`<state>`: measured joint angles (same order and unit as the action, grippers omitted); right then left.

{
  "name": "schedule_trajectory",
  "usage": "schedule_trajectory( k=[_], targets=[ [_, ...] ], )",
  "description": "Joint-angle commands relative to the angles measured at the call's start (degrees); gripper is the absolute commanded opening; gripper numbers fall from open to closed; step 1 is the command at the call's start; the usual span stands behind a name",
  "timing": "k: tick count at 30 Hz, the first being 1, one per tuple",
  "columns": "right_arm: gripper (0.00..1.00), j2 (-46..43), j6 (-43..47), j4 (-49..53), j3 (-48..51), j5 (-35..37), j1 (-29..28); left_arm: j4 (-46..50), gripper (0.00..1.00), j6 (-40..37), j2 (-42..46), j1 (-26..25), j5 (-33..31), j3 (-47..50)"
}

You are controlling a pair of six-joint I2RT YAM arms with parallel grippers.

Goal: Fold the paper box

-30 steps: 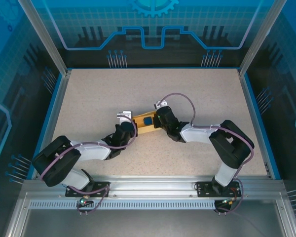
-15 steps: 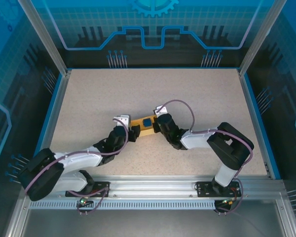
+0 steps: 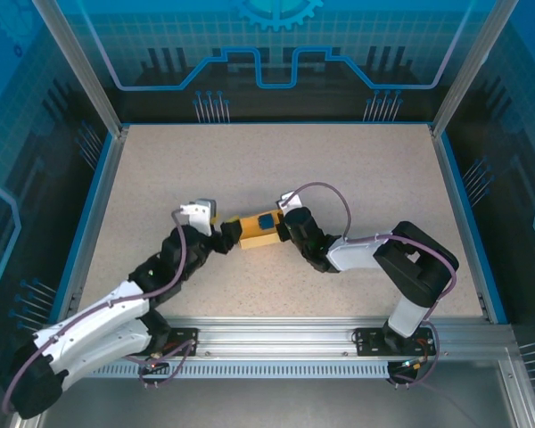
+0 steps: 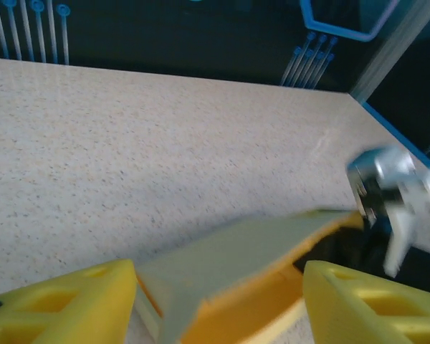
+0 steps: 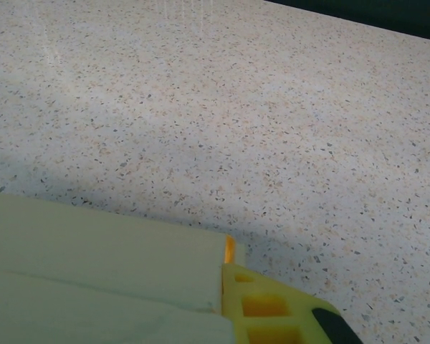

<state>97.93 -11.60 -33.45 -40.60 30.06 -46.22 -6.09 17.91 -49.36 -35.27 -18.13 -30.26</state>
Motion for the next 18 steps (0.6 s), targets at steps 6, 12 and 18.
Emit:
schedule_trajectory(
  k=[6,12,18],
  targets=[
    [0.09,0.3,4.2,0.8,1.8,2.8,-0.8,14.8,0.55,-2.1,-26.9,8.1,18.1,-24.4],
    [0.1,0.4,4.6,0.3,1.9,3.3,-0.7,17.2,0.49,-1.7,-37.5,8.0,29.0,-28.9],
    [0.17,-1.4,4.8,0.7,3.3,4.1,-0.8,15.2,0.48,-2.2,-39.2,6.5,27.8,-24.9]
  ],
)
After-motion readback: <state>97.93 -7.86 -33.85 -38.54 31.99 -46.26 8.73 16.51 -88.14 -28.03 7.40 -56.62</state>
